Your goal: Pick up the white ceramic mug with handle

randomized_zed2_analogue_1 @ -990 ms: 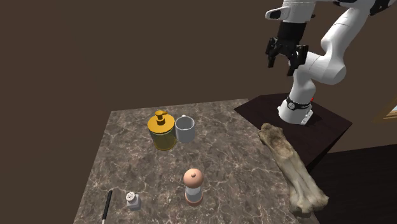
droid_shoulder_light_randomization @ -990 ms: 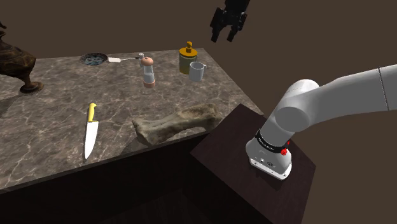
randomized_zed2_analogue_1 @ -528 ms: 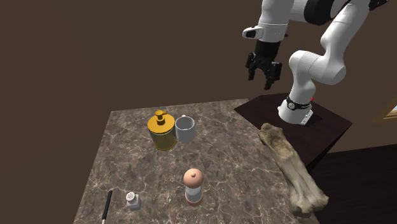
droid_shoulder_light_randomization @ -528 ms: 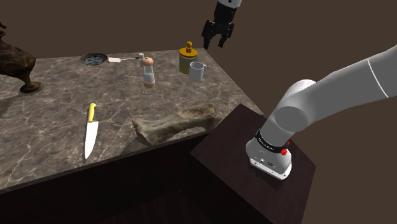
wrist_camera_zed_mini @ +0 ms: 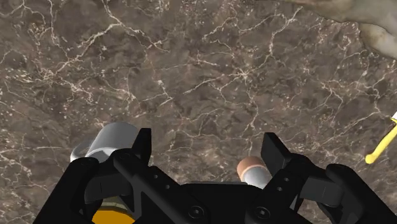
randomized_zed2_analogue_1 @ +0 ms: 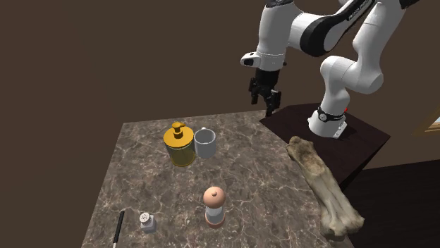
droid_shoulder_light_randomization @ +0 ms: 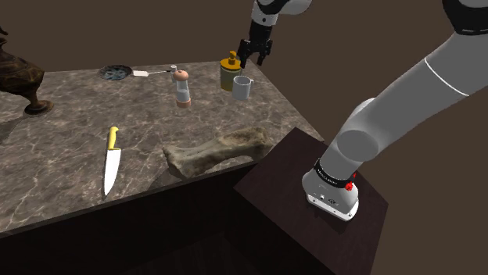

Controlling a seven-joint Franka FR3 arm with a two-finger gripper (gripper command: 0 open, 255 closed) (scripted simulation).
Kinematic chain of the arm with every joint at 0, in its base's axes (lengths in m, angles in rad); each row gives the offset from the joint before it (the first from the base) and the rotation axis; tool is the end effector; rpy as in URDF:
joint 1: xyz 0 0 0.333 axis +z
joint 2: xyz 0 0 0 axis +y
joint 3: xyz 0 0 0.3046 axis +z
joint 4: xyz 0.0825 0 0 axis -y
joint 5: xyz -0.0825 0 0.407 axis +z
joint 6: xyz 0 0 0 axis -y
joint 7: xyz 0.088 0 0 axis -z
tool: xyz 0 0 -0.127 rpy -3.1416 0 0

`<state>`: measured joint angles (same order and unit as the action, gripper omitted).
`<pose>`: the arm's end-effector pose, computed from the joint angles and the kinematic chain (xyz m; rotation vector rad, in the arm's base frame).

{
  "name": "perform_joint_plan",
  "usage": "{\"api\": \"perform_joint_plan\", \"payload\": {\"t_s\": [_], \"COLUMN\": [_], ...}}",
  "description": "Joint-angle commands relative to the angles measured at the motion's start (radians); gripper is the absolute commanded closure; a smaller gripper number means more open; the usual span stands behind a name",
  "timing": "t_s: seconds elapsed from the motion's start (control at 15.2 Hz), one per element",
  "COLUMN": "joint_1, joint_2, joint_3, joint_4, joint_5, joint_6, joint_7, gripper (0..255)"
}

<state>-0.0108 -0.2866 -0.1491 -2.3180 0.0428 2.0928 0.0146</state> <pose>0.4843 -0.0759 0.4188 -3.0508 0.2907 -0.0972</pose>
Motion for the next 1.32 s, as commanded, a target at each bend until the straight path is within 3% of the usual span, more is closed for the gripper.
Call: {"api": "perform_joint_plan", "payload": {"t_s": [0.0, 0.66, 1.25], "joint_1": [-0.005, -0.038, -0.095], "joint_2": [0.069, 0.448, 0.774], "joint_3": [-0.014, -0.055, -0.055], "joint_4": [0.020, 0.237, 0.516], "joint_5": [0.000, 0.045, 0.087], "joint_6": [0.044, 0.179, 0.206], "joint_7": [-0.024, -0.134, -0.201], "gripper": [0, 0, 0]}}
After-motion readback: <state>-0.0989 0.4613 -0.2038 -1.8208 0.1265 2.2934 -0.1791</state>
